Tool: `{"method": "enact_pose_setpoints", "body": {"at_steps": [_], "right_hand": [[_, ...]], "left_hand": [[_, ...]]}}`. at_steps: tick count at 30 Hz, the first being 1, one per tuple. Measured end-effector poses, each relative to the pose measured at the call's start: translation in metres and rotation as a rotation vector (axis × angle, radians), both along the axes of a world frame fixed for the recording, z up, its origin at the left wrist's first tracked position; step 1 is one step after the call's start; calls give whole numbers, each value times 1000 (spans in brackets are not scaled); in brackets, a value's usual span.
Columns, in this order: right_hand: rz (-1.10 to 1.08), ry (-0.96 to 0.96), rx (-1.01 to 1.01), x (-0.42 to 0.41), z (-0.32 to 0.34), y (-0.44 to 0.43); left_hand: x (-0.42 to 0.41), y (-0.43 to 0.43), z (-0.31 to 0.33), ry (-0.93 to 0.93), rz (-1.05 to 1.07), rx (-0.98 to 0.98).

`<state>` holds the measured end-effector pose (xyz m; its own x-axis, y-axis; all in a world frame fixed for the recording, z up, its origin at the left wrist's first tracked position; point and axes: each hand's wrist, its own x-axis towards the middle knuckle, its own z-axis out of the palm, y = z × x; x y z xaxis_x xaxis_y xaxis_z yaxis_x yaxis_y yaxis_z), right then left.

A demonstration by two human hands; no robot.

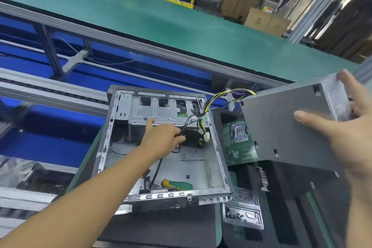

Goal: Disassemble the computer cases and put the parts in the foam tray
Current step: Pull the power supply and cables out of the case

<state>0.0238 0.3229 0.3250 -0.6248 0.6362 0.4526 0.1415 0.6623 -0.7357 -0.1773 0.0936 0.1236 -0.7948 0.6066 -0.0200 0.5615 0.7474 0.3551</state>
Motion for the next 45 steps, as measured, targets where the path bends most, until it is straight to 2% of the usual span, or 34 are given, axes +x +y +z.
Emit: {"method": "enact_pose_setpoints", "body": {"at_steps": [6, 9, 13, 17, 20, 24, 28, 33, 38, 45], "right_hand": [[-92, -197, -6, 37, -4, 24], [-118, -307, -10, 42, -12, 27], [-133, -461, 9, 36, -33, 45], [-158, -667, 43, 26, -62, 61], [-150, -730, -12, 19, -86, 65], [-105, -707, -78, 13, -103, 68], [-50, -633, -72, 3, -91, 72], [65, -528, -112, -9, -74, 68], [155, -530, -100, -16, -77, 58], [249, -524, -99, -14, -72, 43]], "left_hand": [[2, 2, 1, -37, -293, -61], [13, 11, 2, 22, -437, -79], [39, 35, -4, 106, -477, -88], [62, 43, -17, 18, -414, -141], [67, 39, -21, -104, -324, -176], [59, 27, -22, -55, -141, -86], [53, 14, -28, -216, -47, 26], [54, 15, -31, -270, -5, 167], [45, 7, -28, -202, 0, -41], [29, -55, -34, -328, 320, 31]]}}
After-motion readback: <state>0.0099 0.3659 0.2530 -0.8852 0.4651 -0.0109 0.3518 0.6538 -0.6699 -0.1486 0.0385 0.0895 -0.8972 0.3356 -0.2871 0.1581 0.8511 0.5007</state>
